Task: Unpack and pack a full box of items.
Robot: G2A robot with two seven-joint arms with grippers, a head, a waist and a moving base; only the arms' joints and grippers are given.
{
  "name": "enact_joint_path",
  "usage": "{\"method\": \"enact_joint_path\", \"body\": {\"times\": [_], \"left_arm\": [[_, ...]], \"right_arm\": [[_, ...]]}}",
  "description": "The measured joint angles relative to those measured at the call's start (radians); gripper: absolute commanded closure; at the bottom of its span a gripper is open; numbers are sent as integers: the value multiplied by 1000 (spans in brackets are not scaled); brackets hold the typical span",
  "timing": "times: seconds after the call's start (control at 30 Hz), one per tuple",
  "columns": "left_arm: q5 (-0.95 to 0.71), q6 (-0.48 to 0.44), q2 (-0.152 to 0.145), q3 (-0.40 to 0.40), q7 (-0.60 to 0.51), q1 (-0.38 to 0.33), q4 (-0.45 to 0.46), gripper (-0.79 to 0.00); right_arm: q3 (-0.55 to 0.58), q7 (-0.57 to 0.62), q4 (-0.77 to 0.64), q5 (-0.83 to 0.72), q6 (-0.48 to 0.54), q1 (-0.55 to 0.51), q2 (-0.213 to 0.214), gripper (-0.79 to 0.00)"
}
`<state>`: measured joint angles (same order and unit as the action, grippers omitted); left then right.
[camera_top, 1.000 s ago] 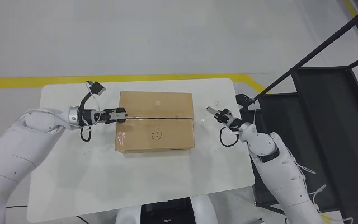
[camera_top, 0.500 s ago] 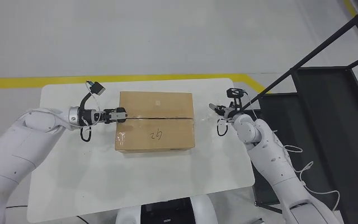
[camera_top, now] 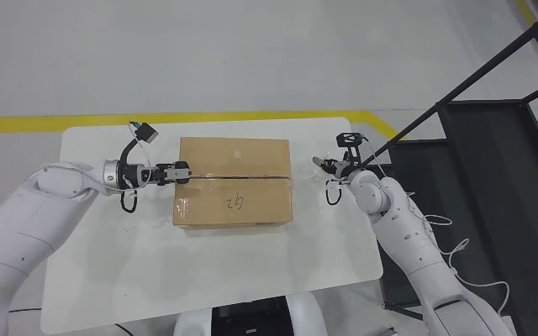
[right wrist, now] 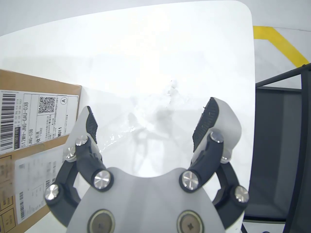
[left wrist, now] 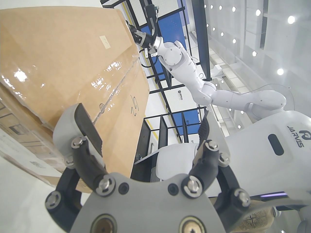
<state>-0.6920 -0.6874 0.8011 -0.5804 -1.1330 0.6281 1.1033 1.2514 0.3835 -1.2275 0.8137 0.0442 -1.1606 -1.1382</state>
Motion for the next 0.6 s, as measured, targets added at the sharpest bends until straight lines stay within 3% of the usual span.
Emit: {"method": "enact_joint_path", "body": {"times": [0.27, 0.6], "left_arm": [[0, 0, 0, 0, 0, 0, 0, -785], [0, 0, 0, 0, 0, 0, 0, -785]], "right_arm": [[-3, -9, 12, 21, -11, 7, -1, -785], [-95, -7, 213, 10, -15, 146, -40, -785]]}}
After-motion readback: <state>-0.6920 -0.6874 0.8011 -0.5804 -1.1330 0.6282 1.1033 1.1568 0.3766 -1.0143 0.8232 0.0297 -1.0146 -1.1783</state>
